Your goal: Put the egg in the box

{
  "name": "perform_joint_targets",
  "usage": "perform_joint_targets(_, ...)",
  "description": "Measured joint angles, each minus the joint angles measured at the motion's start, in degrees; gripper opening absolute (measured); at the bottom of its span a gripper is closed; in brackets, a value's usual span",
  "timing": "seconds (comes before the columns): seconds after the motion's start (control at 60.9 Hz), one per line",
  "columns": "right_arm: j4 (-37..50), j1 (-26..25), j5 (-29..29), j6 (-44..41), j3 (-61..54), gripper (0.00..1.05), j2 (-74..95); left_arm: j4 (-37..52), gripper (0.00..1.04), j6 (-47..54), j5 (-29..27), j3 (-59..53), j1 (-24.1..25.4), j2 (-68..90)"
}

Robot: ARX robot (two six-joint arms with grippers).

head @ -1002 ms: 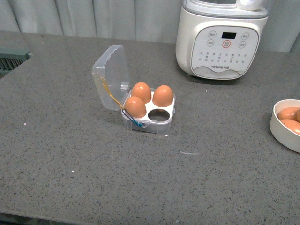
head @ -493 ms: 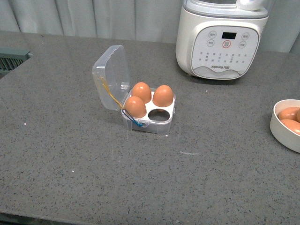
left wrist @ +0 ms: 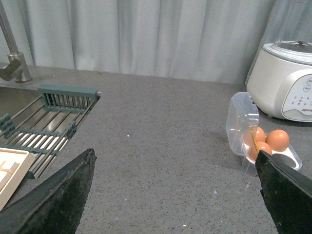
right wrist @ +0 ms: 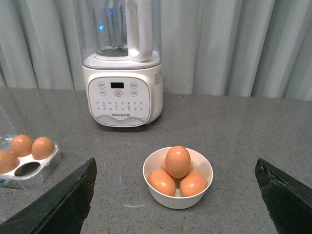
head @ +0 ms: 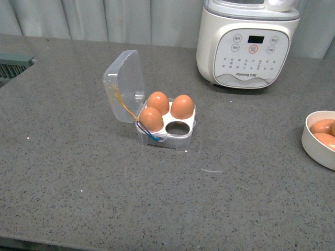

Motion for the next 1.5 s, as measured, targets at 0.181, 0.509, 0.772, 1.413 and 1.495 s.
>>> perform_joint_targets(0.181, 0.0, 0.0, 0.0, 0.0, 0.0, 0.95, 0.0, 0.0, 0.98, 0.02, -0.02, 0.0, 0.02, 0.0)
perform_joint_targets(0.509, 0.0, 0.0, 0.0, 0.0, 0.0, 0.95, 0.0, 0.0, 0.98, 0.0, -0.02, 0.0, 0.0, 0.0)
perform_joint_targets(0.772, 0.0, 0.0, 0.0, 0.0, 0.0, 0.95, 0.0, 0.0, 0.98, 0.0, -0.02, 0.0, 0.0, 0.0)
perform_joint_targets(1.413, 30.56, -9.2, -8.94, -3.91, 12.41, 0.95, 63.76, -0.04, 0.98, 0.02, -0.02, 0.0, 0.0, -0.04)
perform_joint_targets(1.495, 31.54, -9.2, -11.52, -3.19, 14.53, 0.95, 69.53, -0.04, 0.98, 0.02, -0.02, 0.0, 0.0, -0.04)
